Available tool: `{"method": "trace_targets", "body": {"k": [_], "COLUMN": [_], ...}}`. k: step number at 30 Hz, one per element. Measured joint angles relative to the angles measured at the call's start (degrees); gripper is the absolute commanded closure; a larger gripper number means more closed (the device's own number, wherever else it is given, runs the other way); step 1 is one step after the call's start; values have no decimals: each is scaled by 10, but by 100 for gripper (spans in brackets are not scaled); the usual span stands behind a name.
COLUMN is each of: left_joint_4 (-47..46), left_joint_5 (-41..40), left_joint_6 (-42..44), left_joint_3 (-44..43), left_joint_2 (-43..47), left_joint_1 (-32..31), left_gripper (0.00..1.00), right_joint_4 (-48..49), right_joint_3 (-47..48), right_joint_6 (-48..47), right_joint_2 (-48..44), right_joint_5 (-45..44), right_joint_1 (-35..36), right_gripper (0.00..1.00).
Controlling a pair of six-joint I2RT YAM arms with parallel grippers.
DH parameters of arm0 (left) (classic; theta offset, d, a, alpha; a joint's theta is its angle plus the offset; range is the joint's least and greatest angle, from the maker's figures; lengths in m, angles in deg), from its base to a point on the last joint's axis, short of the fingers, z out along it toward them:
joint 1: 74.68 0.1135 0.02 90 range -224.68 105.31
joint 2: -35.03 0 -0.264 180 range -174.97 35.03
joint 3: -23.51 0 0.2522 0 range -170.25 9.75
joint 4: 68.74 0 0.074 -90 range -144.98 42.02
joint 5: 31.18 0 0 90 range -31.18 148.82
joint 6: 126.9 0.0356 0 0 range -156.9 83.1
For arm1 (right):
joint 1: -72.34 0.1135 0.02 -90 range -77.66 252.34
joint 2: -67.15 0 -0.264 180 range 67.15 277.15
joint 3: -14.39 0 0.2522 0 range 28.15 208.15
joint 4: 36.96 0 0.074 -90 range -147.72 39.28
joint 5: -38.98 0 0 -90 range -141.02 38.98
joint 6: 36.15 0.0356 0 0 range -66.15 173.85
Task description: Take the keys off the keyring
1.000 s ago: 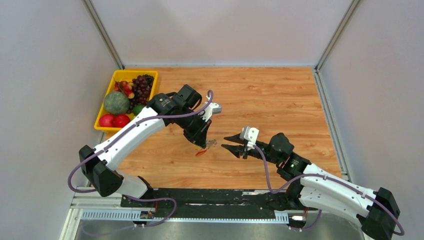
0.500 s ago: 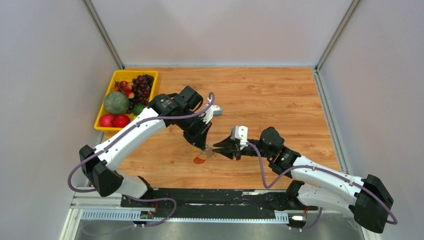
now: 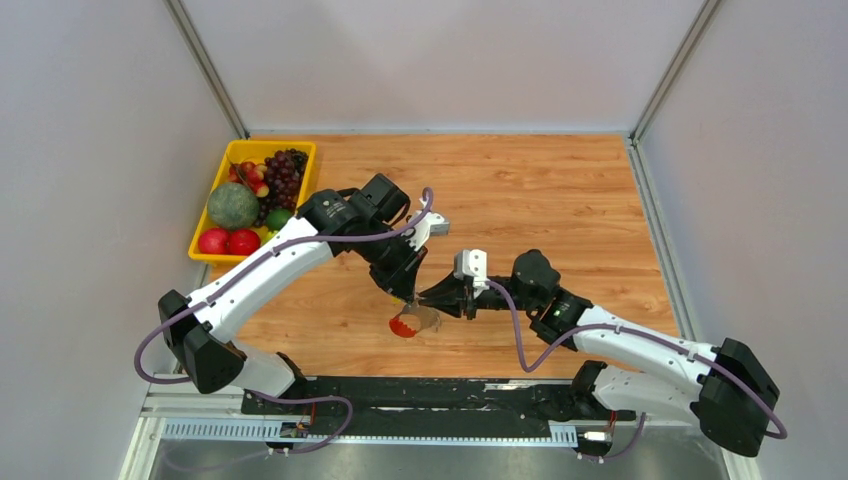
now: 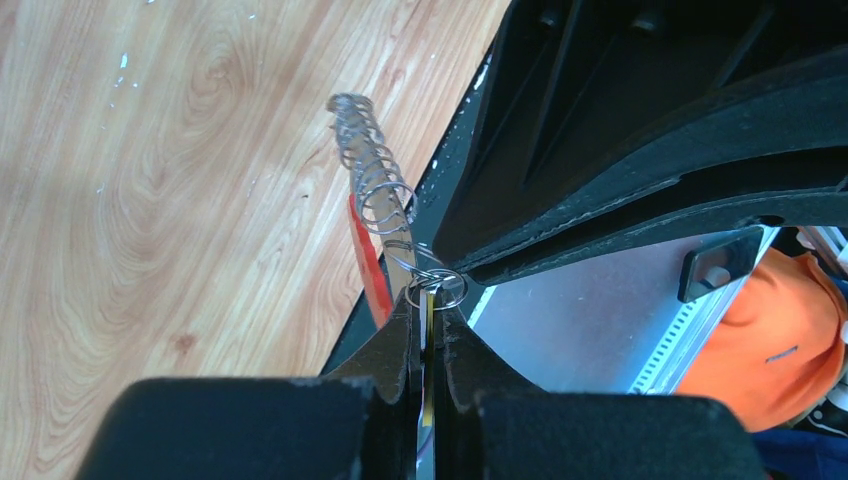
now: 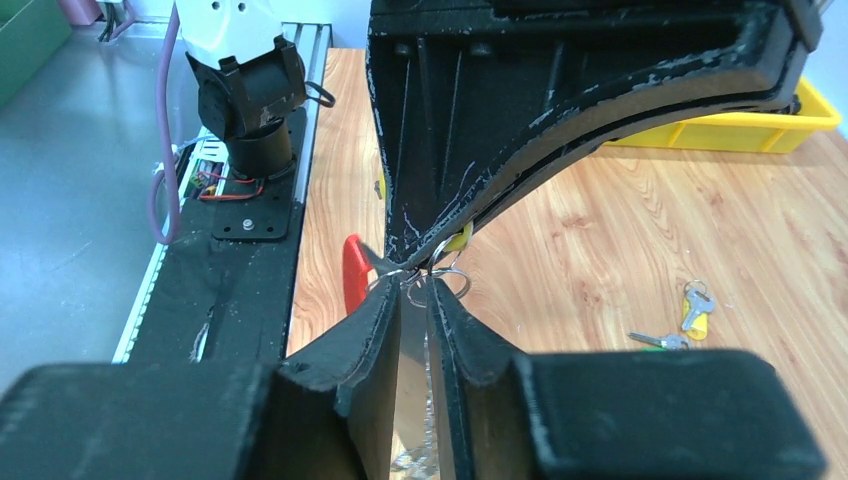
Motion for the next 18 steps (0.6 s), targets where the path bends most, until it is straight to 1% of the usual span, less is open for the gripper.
{"method": "trace_targets", "body": {"k": [3, 7, 9, 14, 18], "left_joint_4": [0, 0, 0, 1, 4], "left_joint_5": [0, 1, 1, 0, -2], "left_joint_6": [0, 0, 0, 2, 5], "left_joint_3": [0, -1, -3, -7, -7], "left_joint_2": [0, 4, 8, 23, 28], "left_joint_1": [-2, -6, -7, -9, -24], "left_gripper": [100, 100, 100, 100, 100], "right_joint_4": [0, 0, -3, -26, -30], "right_joint_3": [3, 3, 3, 3, 3], "right_joint_6": [3, 4, 2, -16, -26], "right_joint_2": [8, 12, 9, -24, -57], "right_joint_5": [7, 9, 8, -3, -13], "right_joint_1": [0, 0, 0, 0, -6], "right_gripper": [77, 67, 64, 63, 64]}}
